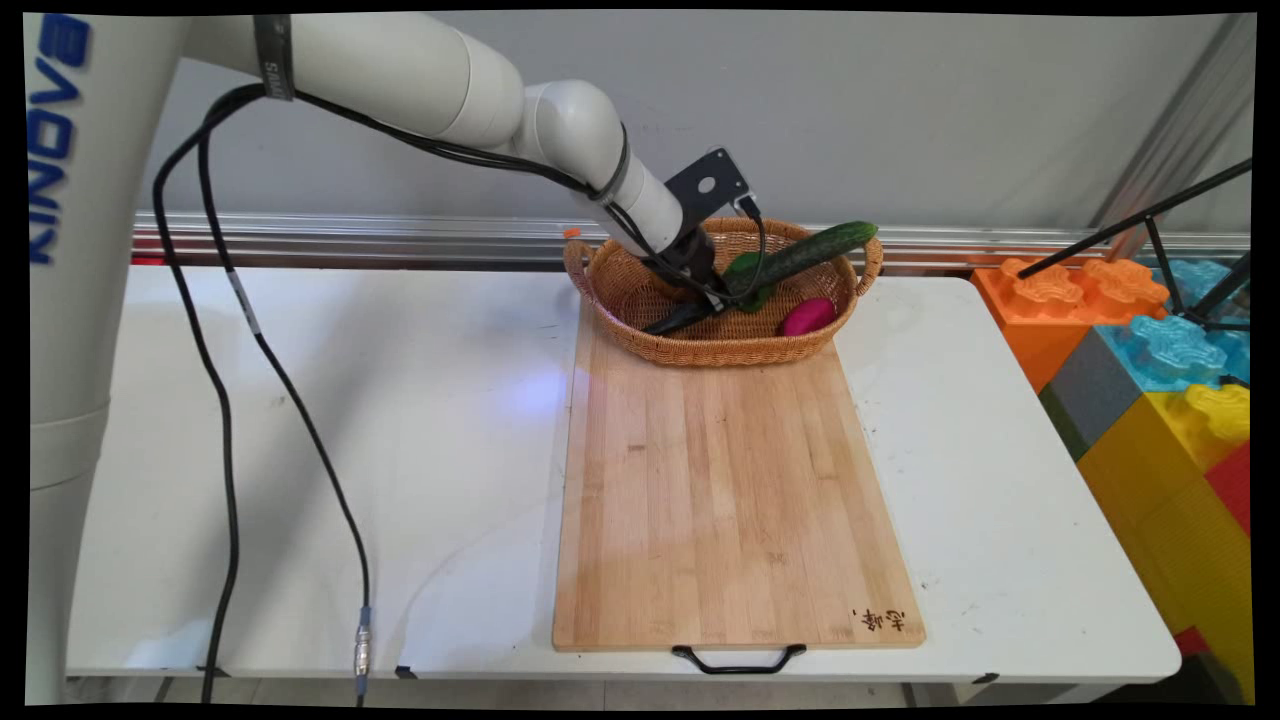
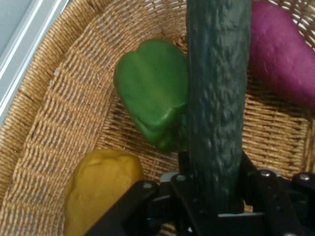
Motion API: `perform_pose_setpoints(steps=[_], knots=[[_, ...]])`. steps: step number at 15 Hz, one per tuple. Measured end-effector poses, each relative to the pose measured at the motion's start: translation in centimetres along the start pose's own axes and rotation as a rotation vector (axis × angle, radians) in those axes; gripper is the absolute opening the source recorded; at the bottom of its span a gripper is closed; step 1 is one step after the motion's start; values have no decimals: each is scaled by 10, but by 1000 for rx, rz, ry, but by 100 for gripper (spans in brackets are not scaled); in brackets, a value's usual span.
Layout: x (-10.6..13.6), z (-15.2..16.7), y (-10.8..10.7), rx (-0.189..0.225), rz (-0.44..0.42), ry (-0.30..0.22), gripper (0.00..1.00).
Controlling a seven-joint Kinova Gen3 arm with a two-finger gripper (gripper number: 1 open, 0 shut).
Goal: Place the picked object on the cutting board
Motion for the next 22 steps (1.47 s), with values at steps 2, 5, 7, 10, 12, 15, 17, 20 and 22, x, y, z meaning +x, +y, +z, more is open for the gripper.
perform_pose_setpoints(steps=[2, 5, 7, 10, 12, 15, 17, 20, 22], knots=[[0, -3, 1, 2, 1, -3, 0], [4, -17, -1, 17, 1, 2, 0], [9, -28, -3, 29, -2, 12, 0], [23, -54, -8, 61, -10, 49, 0], [36, -74, -10, 90, -10, 85, 0], [53, -102, -11, 118, -8, 136, 0], [64, -120, -5, 107, -4, 170, 0], [74, -135, 9, 55, 7, 199, 0], [78, -144, 22, 5, 20, 211, 0]])
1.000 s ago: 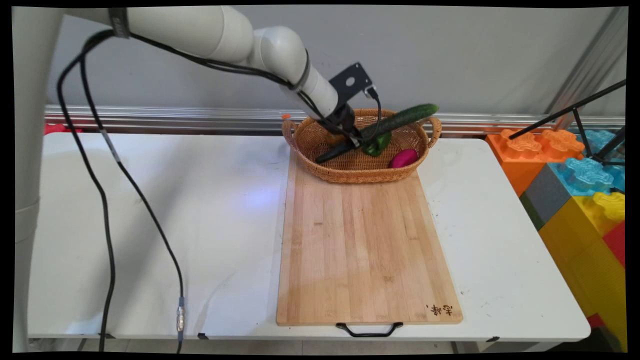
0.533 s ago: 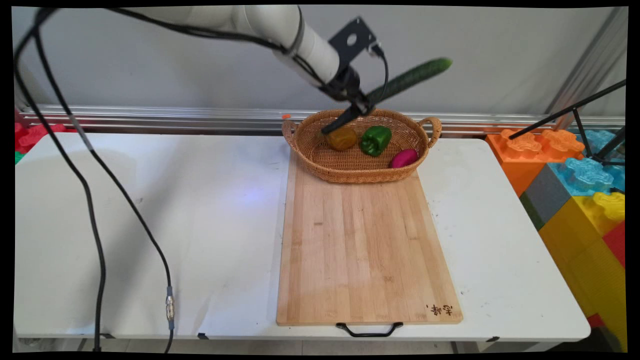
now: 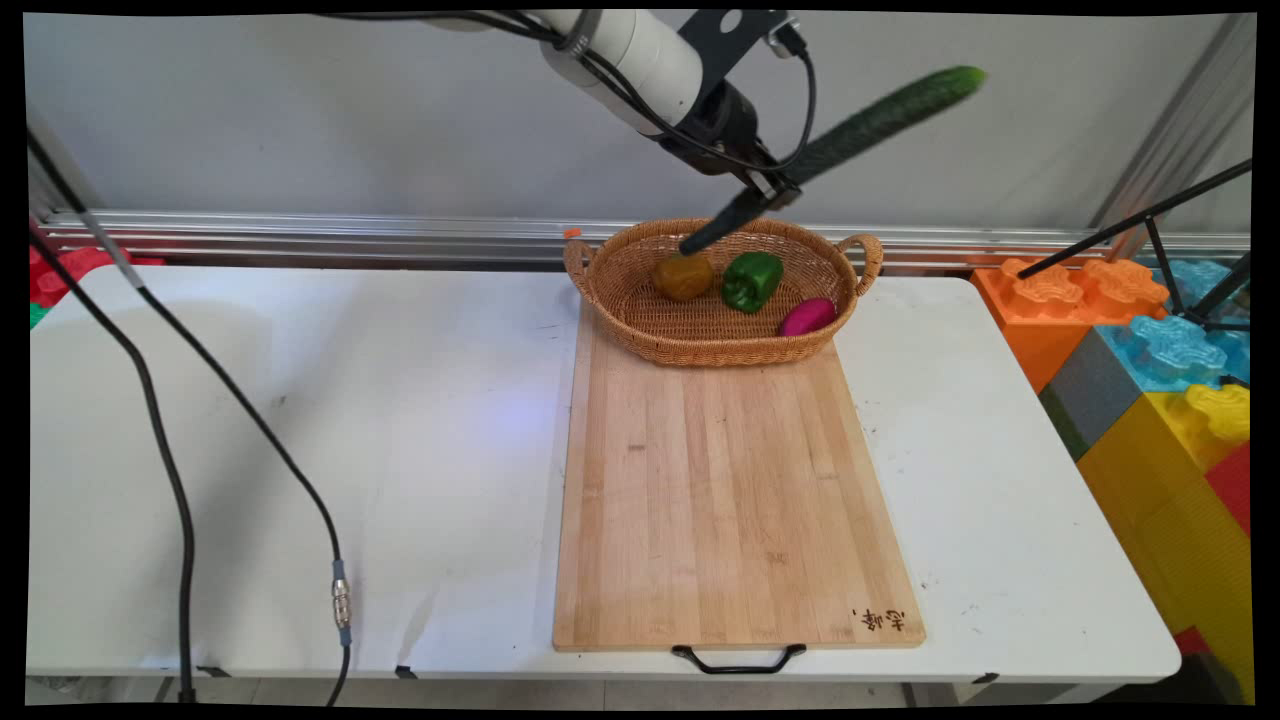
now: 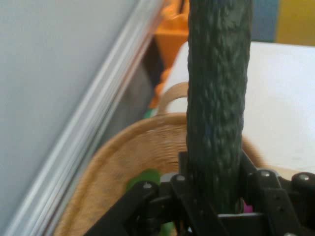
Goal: Place the picked object on the cutting board
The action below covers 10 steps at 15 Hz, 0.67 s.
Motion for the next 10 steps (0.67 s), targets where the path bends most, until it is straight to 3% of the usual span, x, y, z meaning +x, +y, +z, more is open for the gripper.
perform_pose_setpoints(steps=[4, 7, 10], knots=[[1, -11, 24, -102, 33, -12, 0], [-13, -16, 42, -186, 85, -58, 0], [-31, -12, 51, -223, 128, -99, 0]])
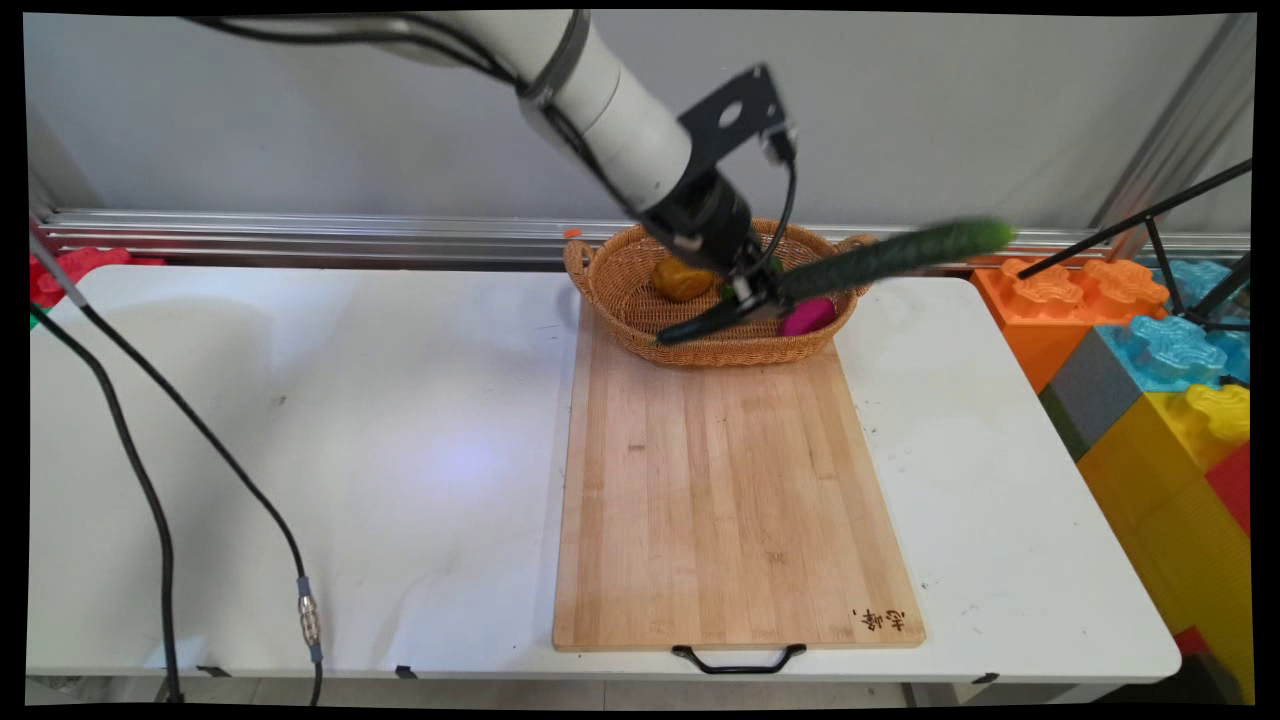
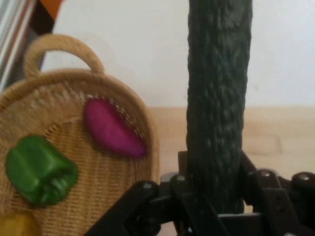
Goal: Place the picked object on the cutting board
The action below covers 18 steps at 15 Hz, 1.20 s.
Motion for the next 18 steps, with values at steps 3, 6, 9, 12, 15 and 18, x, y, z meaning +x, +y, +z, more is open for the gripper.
perform_pose_setpoints(steps=[3, 6, 9, 12, 15, 18], knots=[[-15, 10, 4, -14, 31, -36, 0], [-37, 25, 4, -17, 60, -88, 0], [-53, 36, 4, -18, 80, -128, 0], [-67, 43, 4, -17, 99, -159, 0], [-75, 48, 5, -20, 112, -181, 0], [-86, 52, 7, -24, 123, -206, 0]])
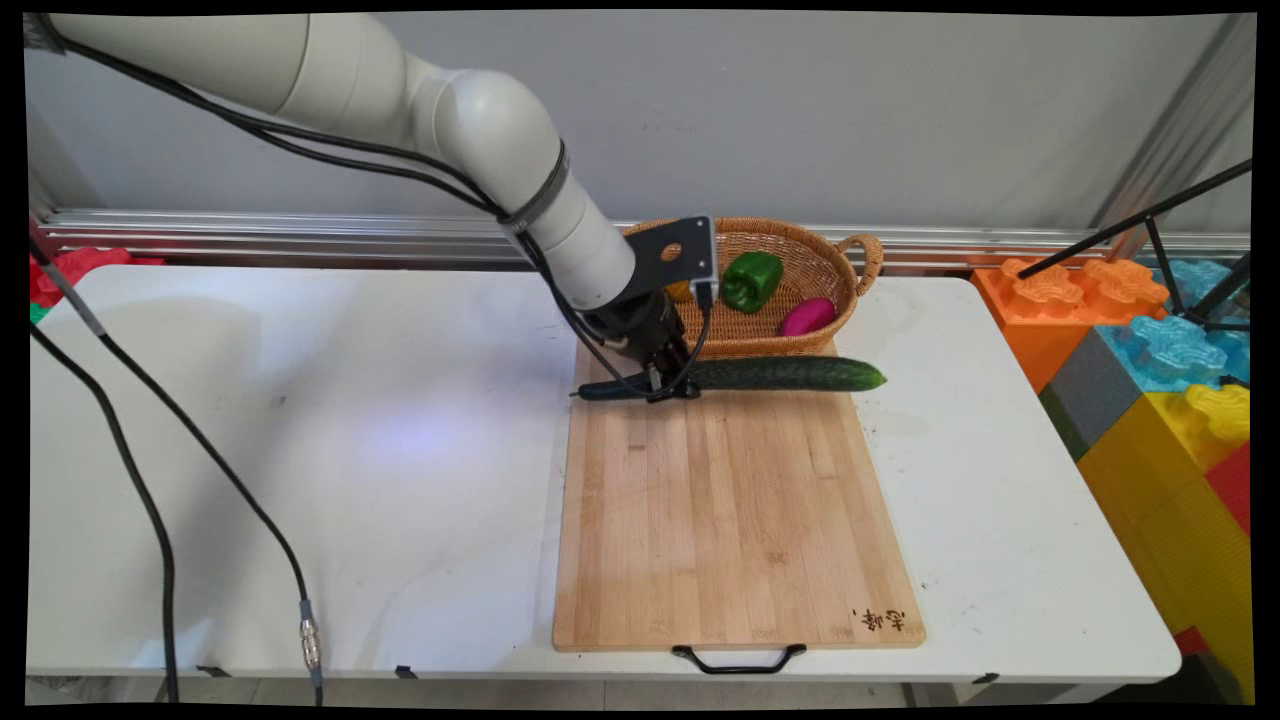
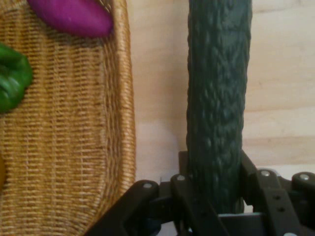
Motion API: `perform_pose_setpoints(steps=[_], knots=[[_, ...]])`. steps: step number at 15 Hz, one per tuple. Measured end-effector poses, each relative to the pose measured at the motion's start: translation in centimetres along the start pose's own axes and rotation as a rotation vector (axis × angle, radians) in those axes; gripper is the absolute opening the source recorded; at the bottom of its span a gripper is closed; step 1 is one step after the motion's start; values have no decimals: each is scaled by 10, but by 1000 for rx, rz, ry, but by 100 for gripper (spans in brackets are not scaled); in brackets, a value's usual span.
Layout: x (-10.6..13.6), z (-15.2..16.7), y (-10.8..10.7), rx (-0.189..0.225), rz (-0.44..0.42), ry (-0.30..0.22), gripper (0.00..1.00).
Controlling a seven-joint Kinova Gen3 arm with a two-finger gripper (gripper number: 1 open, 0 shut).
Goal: Place the picked object on the cutting board
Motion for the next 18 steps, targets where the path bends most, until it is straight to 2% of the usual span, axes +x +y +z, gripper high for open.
perform_pose_setpoints(steps=[11, 12, 18], knots=[[-15, 20, 13, -39, 4, -44, 0], [-16, 21, 14, -44, 4, -45, 100], [-19, 22, 20, -73, -4, -47, 100]])
